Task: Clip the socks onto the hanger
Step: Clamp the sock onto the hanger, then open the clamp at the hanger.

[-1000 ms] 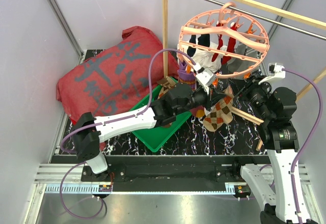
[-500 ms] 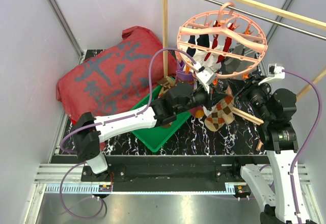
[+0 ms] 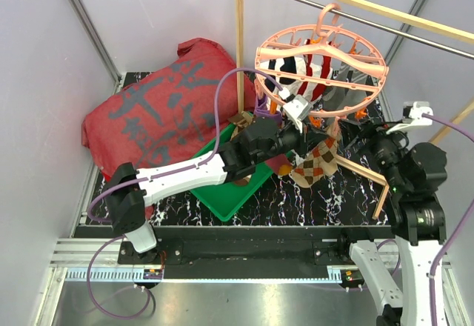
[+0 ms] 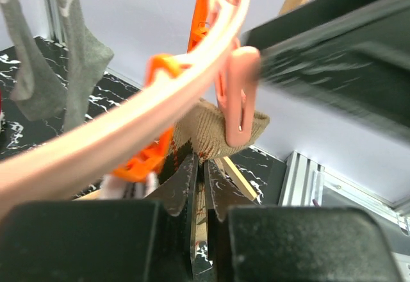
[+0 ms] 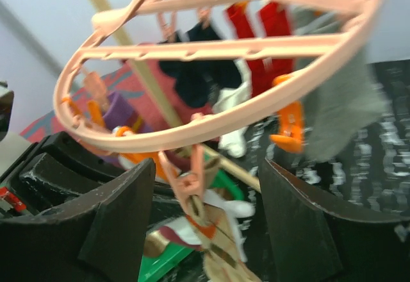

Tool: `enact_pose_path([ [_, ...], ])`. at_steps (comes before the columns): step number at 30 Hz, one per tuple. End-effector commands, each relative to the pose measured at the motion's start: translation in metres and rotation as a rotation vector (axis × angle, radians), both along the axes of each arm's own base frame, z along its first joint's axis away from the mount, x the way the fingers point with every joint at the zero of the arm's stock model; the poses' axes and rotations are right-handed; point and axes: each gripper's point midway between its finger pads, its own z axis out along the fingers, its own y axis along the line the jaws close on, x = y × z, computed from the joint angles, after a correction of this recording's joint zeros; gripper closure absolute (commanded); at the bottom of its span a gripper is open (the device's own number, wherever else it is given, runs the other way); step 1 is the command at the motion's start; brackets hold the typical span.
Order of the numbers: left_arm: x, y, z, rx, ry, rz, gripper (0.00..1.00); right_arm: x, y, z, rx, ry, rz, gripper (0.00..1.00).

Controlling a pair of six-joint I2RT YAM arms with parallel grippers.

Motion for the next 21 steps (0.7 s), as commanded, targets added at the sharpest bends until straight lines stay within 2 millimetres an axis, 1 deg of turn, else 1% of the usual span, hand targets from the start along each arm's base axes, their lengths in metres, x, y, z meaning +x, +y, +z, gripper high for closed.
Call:
enact_pose_path([
  [1,0.005,0.013,0.032,-0.084,-0.026,0.009,0.91,-0.013,-0.057,0.016,-0.138,-0.019,-0.293,0.25],
  [3,0.007,0.017,0.029,-0.081,-0.013,0.005,0.9,-0.013,-0.066,0.015,-0.195,-0.021,-0.334,0.24],
  [5,0.009,0.019,0.029,-0.078,-0.003,-0.002,0.89,-0.009,-0.069,0.014,-0.237,-0.013,-0.339,0.24],
  [6,0.008,0.02,0.03,-0.08,0.0,-0.005,0.89,-0.003,-0.068,0.009,-0.252,0.004,-0.329,0.23],
  [7,0.011,0.022,0.028,-0.076,0.006,-0.002,0.89,0.0,-0.063,0.006,-0.267,0.013,-0.297,0.23],
  [9,0.009,0.025,0.031,-0.078,0.011,-0.013,0.89,0.011,-0.054,-0.003,-0.286,0.043,-0.242,0.24],
  [10,0.011,0.027,0.03,-0.075,0.02,-0.009,0.88,0.014,-0.038,-0.005,-0.287,0.042,-0.148,0.24],
  [11,0.011,0.03,0.032,-0.076,0.019,-0.011,0.88,0.016,-0.03,-0.006,-0.286,0.045,-0.101,0.25],
  [12,0.012,0.032,0.03,-0.072,0.026,-0.011,0.88,0.02,-0.023,-0.01,-0.283,0.055,-0.064,0.25],
  [13,0.014,0.035,0.031,-0.071,0.034,-0.007,0.88,0.021,-0.017,-0.012,-0.309,0.047,-0.017,0.25],
  [17,0.017,0.045,0.035,-0.07,0.046,-0.012,0.88,0.029,-0.009,-0.021,-0.366,0.029,0.046,0.25],
  [18,0.018,0.047,0.033,-0.062,0.054,-0.01,0.87,0.029,-0.007,-0.024,-0.372,0.027,0.062,0.24],
  [20,0.021,0.053,0.036,-0.061,0.059,-0.009,0.87,0.031,-0.004,-0.025,-0.386,0.017,0.078,0.25],
  [21,0.023,0.055,0.035,-0.054,0.065,-0.007,0.87,0.033,-0.002,-0.029,-0.386,0.023,0.093,0.24],
])
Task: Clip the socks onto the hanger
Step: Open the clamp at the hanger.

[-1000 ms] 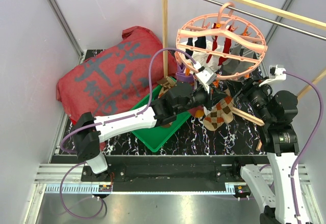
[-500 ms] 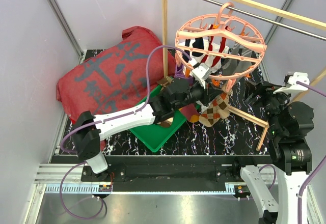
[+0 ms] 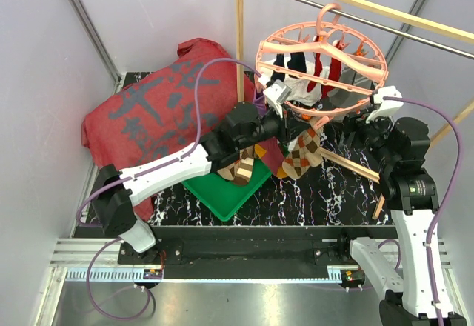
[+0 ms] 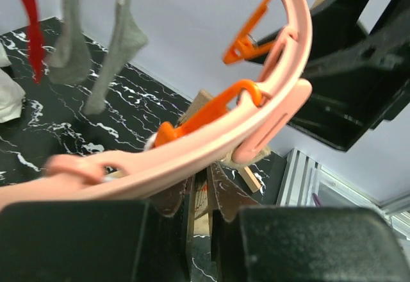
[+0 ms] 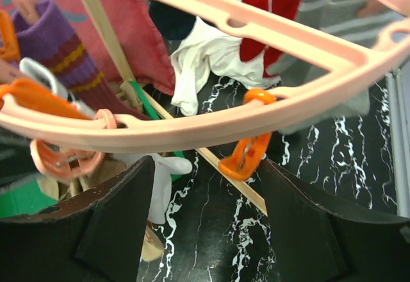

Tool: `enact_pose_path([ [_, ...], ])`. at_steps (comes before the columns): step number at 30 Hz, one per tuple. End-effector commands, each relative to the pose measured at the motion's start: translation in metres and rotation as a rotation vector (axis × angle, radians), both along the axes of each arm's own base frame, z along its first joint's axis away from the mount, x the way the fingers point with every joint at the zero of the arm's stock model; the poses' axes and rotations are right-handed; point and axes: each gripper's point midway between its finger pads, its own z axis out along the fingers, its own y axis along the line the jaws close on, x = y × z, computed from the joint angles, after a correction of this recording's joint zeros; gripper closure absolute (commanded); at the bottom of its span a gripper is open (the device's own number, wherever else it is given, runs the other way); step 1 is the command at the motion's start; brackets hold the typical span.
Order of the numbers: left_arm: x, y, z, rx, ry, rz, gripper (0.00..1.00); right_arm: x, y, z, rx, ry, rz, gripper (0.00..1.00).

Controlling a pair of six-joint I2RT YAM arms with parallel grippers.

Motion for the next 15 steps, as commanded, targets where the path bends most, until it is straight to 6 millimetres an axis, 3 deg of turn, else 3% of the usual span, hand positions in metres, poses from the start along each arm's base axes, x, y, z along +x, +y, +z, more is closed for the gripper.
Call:
enact_pose_path([
  [1,-0.001,0.02,0.033,-0.058,-0.016,-0.011,0.87,0.002,0.014,0.014,-0.04,-0.087,0.105,0.24],
  [8,0.011,0.036,0.025,-0.01,0.005,0.018,0.85,0.002,0.038,0.016,0.007,-0.105,0.24,0.24],
  [15,0.015,0.043,0.021,0.011,0.03,0.025,0.82,-0.003,0.047,0.023,0.029,-0.141,0.293,0.25],
])
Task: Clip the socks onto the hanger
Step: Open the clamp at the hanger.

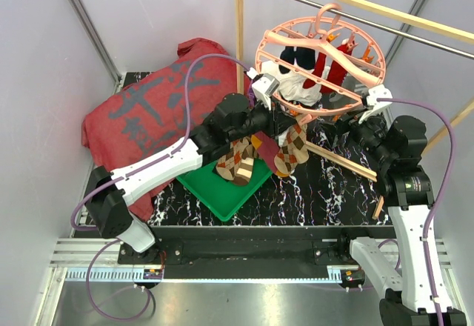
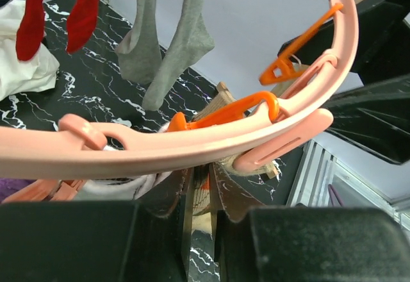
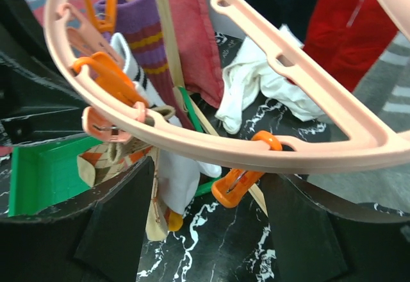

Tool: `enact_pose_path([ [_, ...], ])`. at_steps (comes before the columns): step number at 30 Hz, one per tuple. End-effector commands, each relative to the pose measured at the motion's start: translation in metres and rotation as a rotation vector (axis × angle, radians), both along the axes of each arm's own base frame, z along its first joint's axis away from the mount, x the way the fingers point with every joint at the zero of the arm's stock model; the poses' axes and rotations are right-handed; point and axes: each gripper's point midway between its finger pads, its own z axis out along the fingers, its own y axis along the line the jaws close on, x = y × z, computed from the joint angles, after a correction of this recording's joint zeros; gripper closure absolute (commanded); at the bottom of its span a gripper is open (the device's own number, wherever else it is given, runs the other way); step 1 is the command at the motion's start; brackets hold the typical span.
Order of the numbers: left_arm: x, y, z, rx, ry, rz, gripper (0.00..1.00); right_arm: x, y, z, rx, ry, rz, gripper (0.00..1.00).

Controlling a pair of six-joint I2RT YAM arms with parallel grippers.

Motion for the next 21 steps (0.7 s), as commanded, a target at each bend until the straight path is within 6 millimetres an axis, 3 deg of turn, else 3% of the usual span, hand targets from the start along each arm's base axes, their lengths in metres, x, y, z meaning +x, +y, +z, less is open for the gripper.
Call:
enact_pose_path([
  [1,-0.009,0.007,0.028,-0.051,-0.027,-0.028,0.82,-0.005,0.012,0.02,0.026,-0.086,0.071,0.25],
  [8,-0.012,0.002,0.022,-0.033,0.009,-0.056,0.76,-0.006,0.016,0.025,0.056,-0.112,0.091,0.37],
  [21,-0.014,0.007,0.024,-0.014,-0.047,-0.066,0.66,-0.02,0.009,0.036,0.074,-0.16,0.048,0.73],
])
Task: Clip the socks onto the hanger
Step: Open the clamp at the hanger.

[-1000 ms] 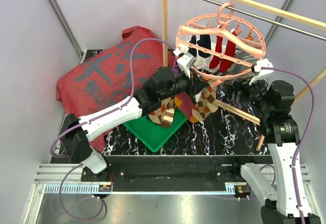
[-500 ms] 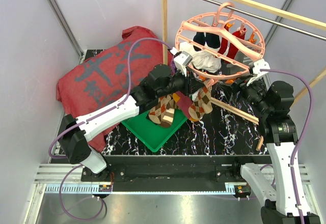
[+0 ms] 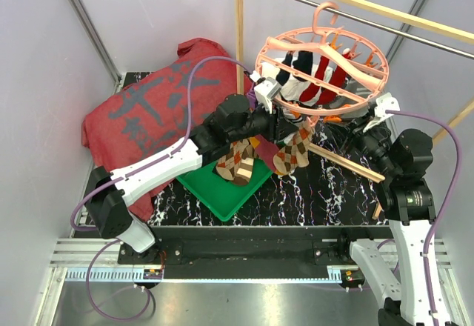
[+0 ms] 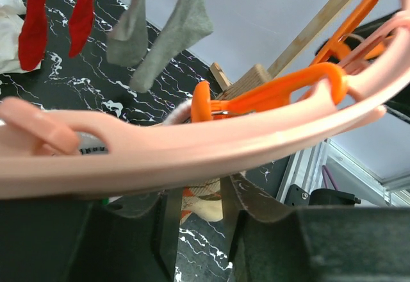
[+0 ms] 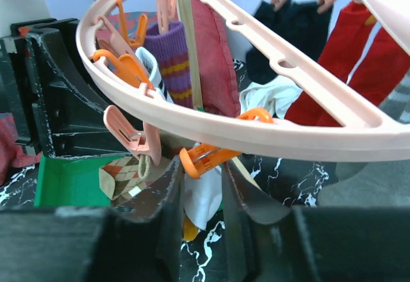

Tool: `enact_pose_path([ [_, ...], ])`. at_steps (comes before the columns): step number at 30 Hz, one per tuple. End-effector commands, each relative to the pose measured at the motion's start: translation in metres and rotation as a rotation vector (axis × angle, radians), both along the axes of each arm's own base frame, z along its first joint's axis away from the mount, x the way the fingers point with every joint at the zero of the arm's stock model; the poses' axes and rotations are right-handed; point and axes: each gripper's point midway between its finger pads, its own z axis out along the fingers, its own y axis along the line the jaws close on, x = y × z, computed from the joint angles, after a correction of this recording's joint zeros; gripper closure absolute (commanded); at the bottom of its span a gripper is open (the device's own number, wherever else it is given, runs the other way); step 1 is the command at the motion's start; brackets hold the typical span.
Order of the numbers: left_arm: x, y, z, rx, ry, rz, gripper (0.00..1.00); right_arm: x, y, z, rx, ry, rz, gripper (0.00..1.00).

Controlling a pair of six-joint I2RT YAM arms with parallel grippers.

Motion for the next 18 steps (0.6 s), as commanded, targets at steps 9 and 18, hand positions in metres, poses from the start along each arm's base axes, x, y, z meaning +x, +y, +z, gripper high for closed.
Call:
enact_pose_path([
  [9,-0.022,0.016,0.044,-0.038,-0.219,-0.016,0.6,-0.005,0.001,0.02,0.079,-0.021,-0.014,0.83],
  [18,-0.037,0.021,0.07,-0.069,-0.361,0.039,0.44,-0.003,-0.013,0.018,0.089,-0.024,-0.104,0.67],
])
